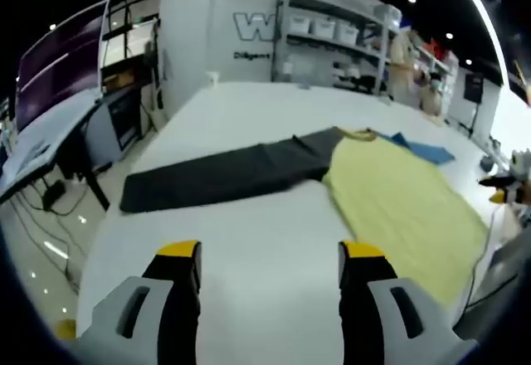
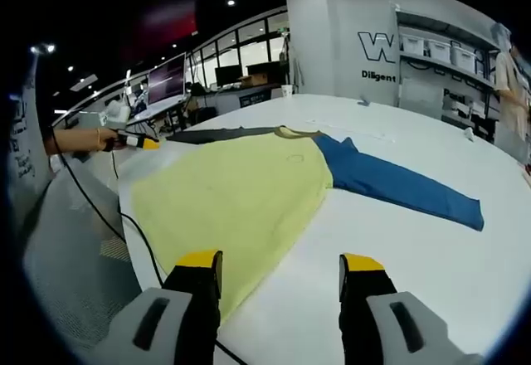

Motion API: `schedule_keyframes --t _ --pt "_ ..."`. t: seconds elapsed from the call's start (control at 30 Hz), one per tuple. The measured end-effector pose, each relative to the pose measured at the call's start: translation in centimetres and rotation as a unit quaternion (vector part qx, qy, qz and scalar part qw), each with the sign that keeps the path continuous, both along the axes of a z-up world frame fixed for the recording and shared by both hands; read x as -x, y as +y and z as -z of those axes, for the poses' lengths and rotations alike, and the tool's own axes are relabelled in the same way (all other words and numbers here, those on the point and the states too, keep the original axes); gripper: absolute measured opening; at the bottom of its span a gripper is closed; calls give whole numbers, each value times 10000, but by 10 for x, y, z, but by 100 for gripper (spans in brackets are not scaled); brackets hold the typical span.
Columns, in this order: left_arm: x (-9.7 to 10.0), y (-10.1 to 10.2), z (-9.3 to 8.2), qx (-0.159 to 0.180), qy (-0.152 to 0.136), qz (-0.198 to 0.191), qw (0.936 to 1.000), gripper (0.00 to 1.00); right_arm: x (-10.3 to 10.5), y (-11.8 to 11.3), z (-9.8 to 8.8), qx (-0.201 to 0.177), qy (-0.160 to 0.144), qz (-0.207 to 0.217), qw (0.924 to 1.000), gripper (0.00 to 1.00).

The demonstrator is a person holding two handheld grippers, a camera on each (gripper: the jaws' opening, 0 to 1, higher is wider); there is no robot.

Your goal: Fold the garment on the visible template until the final outline fits inside the template.

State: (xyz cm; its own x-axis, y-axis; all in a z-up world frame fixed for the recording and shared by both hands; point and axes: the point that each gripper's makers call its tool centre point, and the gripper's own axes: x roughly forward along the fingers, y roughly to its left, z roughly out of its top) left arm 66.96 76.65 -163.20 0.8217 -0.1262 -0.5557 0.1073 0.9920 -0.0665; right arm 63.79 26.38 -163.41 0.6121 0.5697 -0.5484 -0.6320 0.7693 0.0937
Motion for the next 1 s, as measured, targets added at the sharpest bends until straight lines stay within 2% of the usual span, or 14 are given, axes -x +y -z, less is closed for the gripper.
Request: schedule_keyframes --t 0.13,0.23,0.33,0.4,0.5,0.73,0.87,1.0 --pt "-17 28 1 45 -44 -299 9995 61 4 -3 0 83 50 5 10000 58" --pt "-30 50 -1 -6 -129 -484 9987 62 7 -10 -8 199 -44 6 9998 63" --pt "-40 70 -1 -113 -166 -735 9971 62 9 -18 -16 155 -20 100 9998 61" --pt "-41 83 4 117 -59 -1145 9933 58 11 -22 -18 175 1 153 9997 59" --pt "-44 100 5 72 -151 -1430 9896 55 13 -25 -22 226 59 229 9995 59" --pt "-42 127 19 -119 23 -1816 9833 49 16 -33 -23 313 145 421 9985 57" --pt "-45 137 29 -201 93 -1809 9832 44 20 -34 -20 413 266 357 9982 55" --pt "-44 141 32 -204 132 -1851 9824 43 20 -34 -22 477 291 348 9978 53"
